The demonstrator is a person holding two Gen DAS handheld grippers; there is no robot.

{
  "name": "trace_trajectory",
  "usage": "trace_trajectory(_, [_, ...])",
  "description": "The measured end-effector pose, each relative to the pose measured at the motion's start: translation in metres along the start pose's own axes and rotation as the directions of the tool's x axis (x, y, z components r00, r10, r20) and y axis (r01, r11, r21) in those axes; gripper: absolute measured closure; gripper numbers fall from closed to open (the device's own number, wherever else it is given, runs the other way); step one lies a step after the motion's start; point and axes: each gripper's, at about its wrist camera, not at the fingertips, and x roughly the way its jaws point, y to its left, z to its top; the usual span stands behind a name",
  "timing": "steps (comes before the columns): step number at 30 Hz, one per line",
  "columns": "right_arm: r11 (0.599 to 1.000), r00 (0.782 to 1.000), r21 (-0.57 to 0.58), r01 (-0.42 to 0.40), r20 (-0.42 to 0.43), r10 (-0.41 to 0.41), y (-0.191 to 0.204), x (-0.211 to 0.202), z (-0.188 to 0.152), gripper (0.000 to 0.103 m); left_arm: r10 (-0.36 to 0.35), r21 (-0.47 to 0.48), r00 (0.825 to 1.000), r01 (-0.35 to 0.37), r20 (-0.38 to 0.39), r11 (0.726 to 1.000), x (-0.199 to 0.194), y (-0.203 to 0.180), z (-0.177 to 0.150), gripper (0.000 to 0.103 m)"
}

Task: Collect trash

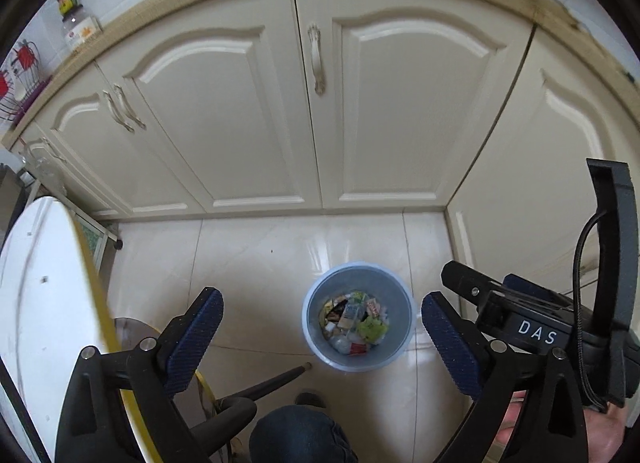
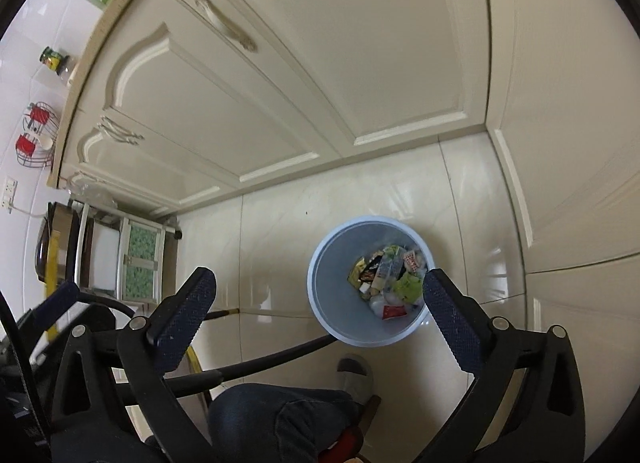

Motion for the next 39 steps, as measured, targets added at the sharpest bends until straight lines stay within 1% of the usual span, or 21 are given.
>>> trace_trajectory(5, [1.000, 0.998, -0.020, -0.009, 0.057, 0.010, 0.020, -0.038, -0.005, 0.000, -0.004, -0.028, 0.996, 0.006, 0.090, 1.000, -0.053, 0.015, -0.017, 0.005])
trace_trajectory(11, [0.996, 0.989, -0.080, -0.035, 0.138, 0.046, 0.061, -0.092, -0.020, 0.000, 0.020, -0.082, 0.981, -0.005, 0.191, 0.997, -0.121, 0.039, -0.053, 0.005])
trace_trajectory(14, [0.991, 0.983, -0.123, -0.052, 0.169, 0.073, 0.087, -0.116, -0.031, 0.000, 0.059, -0.104, 0.969, -0.035, 0.242, 0.994, -0.161, 0.051, -0.080, 0.005])
trace_trajectory(18, [0.979, 0.972, -0.190, -0.074, 0.205, 0.113, 0.126, -0.146, -0.050, 0.000, 0.119, -0.153, 0.942, -0.073, 0.315, 0.985, -0.221, 0.068, -0.121, 0.005])
trace_trajectory(21, [0.965, 0.961, -0.247, -0.089, 0.234, 0.148, 0.159, -0.169, -0.066, 0.000, 0.170, -0.209, 0.914, -0.097, 0.368, 0.973, -0.266, 0.082, -0.157, 0.005])
trace_trajectory(24, [0.941, 0.945, -0.323, -0.104, 0.263, 0.195, 0.197, -0.195, -0.091, 0.000, 0.230, -0.271, 0.880, -0.122, 0.416, 0.955, -0.308, 0.089, -0.203, 0.001])
trace_trajectory(26, [0.920, 0.935, -0.375, -0.110, 0.274, 0.224, 0.219, -0.209, -0.107, 0.000, 0.277, -0.318, 0.854, -0.140, 0.441, 0.938, -0.333, 0.098, -0.230, 0.001])
trace_trajectory(29, [0.882, 0.920, -0.458, -0.111, 0.289, 0.266, 0.255, -0.231, -0.136, 0.000, 0.352, -0.388, 0.815, -0.171, 0.460, 0.906, -0.369, 0.104, -0.277, 0.001])
trace_trajectory(31, [0.852, 0.907, -0.513, -0.107, 0.302, 0.295, 0.280, -0.246, -0.158, 0.000, 0.416, -0.430, 0.782, -0.212, 0.465, 0.878, -0.393, 0.105, -0.308, 0.001])
trace_trajectory(33, [0.827, 0.895, -0.553, -0.100, 0.313, 0.317, 0.300, -0.258, -0.177, 0.000, 0.464, -0.462, 0.754, -0.241, 0.465, 0.854, -0.409, 0.101, -0.333, 0.001])
trace_trajectory(34, [0.815, 0.891, -0.572, -0.097, 0.315, 0.327, 0.311, -0.262, -0.188, 0.000, 0.485, -0.481, 0.740, -0.249, 0.465, 0.841, -0.420, 0.102, -0.348, 0.001])
trace_trajectory(35, [0.804, 0.888, -0.587, -0.096, 0.315, 0.336, 0.318, -0.265, -0.195, 0.000, 0.501, -0.496, 0.731, -0.254, 0.463, 0.830, -0.425, 0.100, -0.357, 0.001])
trace_trajectory(37, [0.761, 0.880, -0.642, -0.092, 0.305, 0.364, 0.342, -0.272, -0.221, 0.000, 0.535, -0.530, 0.709, -0.264, 0.460, 0.806, -0.439, 0.097, -0.379, 0.001])
trace_trajectory(38, [0.748, 0.878, -0.657, -0.090, 0.302, 0.371, 0.348, -0.275, -0.229, 0.000, 0.560, -0.552, 0.692, -0.274, 0.455, 0.787, -0.449, 0.096, -0.394, 0.001])
trace_trajectory(39, [0.726, 0.873, -0.682, -0.085, 0.299, 0.384, 0.360, -0.278, -0.244, 0.000, 0.582, -0.569, 0.678, -0.285, 0.450, 0.772, -0.455, 0.091, -0.406, 0.001])
